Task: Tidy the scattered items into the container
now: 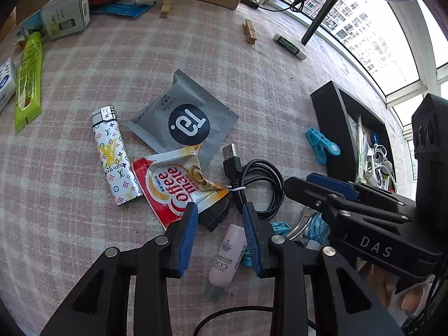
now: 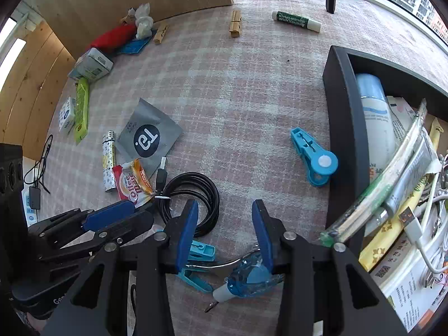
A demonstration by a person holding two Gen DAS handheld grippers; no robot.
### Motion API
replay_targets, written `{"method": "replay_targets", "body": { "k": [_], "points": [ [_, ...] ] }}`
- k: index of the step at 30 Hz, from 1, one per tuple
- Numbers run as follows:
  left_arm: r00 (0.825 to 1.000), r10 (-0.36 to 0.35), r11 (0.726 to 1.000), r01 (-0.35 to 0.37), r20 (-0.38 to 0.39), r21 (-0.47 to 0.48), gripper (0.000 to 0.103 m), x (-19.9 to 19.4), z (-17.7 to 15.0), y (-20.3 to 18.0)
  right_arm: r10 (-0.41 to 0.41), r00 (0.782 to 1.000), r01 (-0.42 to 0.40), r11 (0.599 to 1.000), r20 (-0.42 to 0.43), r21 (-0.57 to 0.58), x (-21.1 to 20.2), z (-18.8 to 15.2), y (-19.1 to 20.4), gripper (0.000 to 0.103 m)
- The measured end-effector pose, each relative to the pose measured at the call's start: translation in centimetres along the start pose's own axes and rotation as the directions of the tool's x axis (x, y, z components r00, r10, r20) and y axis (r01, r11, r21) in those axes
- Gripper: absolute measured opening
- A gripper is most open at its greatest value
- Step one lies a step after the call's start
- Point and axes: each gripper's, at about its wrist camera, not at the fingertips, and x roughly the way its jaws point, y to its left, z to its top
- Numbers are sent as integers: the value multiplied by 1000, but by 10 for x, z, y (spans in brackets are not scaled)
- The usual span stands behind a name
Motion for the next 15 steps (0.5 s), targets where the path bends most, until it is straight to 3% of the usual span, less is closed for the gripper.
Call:
{"method": "replay_targets", "body": {
  "k": [10, 15],
  "points": [
    [1000, 5, 999, -4, -11, 36, 26, 16, 14, -13, -21, 1000, 22, 1000, -13, 11, 14, 8, 1, 24],
    [1000, 18, 997, -17, -6, 80, 14, 24, 15, -27, -5, 1000, 5, 1000, -26, -2, 14, 6, 2, 7]
  ]
}}
